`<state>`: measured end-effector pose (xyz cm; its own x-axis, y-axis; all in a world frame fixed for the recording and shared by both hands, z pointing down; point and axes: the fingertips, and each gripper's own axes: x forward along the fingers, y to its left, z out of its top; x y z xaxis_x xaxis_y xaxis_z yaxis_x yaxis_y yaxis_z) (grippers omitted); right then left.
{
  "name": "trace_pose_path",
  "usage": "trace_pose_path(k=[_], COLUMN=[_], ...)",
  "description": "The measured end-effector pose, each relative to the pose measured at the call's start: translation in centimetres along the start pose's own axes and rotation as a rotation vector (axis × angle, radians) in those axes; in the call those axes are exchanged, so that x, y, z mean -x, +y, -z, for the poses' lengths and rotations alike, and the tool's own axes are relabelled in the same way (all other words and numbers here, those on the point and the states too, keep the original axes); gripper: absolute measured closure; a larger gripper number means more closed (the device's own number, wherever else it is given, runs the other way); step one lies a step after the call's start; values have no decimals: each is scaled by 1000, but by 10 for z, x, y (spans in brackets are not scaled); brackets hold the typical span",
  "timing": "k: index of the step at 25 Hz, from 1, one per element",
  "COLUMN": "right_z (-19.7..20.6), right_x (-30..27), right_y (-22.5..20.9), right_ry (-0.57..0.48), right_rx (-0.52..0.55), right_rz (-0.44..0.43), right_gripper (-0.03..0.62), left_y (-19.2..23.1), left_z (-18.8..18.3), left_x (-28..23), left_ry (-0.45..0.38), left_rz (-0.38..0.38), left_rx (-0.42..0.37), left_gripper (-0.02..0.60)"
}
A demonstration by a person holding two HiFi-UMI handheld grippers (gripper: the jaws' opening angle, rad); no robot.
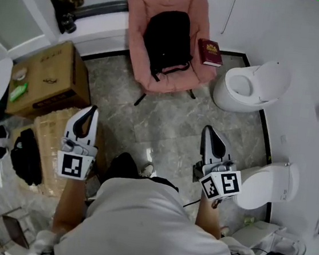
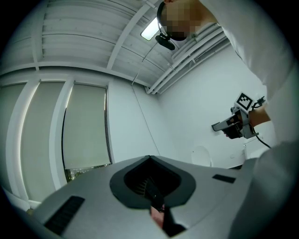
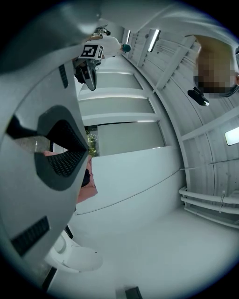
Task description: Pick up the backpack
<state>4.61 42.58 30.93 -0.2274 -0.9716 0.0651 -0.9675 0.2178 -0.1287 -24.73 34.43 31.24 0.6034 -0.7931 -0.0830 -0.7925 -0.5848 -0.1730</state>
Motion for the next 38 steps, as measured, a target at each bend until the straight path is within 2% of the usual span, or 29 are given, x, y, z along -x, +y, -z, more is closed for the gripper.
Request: trace_pose_path(k=[7, 13, 17, 25, 31, 34, 38], right_z=[15, 22, 15, -27, -43, -36, -35], right_x=[-14, -48, -94, -210, -261, -274, -290], right_y=[-29, -61, -84, -110, -115, -118, -128], right_ry=[32, 74, 87, 108, 68, 105, 117], right_rx=[-32, -19, 8, 89, -46, -43, -44], right_rz=[11, 29, 33, 19, -3, -9, -13], right_gripper=[573, 572, 572, 572, 572, 572, 572], left_y=[-8, -13, 3, 58, 78, 85, 92], left_z=[17, 34, 39, 49, 64, 70, 76], left_x=[-30, -100, -157, -269, -321, -331, -340], left_ry=[40, 25, 6, -36, -49, -47, -43], left_rz=[25, 74, 90, 117, 161, 146, 130], left_rx=[2, 39, 54, 109, 138, 172, 168], left_gripper=[565, 565, 565, 565, 565, 565, 565])
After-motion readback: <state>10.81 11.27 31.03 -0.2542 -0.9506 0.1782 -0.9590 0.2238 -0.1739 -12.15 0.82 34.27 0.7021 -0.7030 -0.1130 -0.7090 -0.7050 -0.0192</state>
